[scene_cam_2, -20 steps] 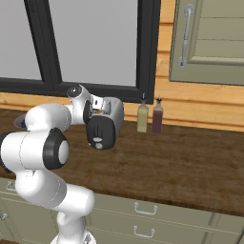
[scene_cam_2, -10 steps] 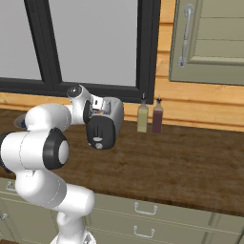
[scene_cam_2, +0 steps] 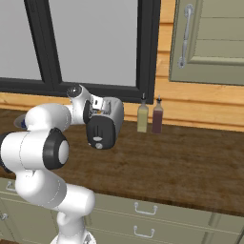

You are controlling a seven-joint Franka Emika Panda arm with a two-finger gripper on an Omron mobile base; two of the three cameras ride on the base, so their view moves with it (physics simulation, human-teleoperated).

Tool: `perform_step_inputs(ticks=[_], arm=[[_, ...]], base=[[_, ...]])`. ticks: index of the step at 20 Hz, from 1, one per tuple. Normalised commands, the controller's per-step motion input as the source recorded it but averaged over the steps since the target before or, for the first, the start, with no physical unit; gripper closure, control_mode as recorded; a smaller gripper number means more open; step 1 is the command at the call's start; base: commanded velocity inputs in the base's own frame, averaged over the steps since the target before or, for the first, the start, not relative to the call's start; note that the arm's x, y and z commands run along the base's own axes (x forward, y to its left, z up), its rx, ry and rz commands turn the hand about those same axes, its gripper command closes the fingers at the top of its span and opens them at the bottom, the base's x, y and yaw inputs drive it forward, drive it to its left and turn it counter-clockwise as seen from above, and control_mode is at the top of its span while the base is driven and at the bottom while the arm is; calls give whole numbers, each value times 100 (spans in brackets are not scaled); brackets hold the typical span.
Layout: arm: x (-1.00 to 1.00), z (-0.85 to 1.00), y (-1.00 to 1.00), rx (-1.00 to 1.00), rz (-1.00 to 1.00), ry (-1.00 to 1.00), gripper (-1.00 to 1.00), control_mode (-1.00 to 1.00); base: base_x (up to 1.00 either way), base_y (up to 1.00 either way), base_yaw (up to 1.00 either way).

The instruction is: Start the toaster. Once the lever pops up, take the bread to the plate on the dining counter.

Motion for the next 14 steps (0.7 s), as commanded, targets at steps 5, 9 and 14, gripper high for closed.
perform_step_inputs(ticks=[5,9,14], arm=[[0,0,0,0,0,0,-100,-100],[0,0,0,0,0,0,-100,-100],[0,0,0,0,0,0,-100,-100]], base=[[0,0,0],[0,0,0],[0,0,0]])
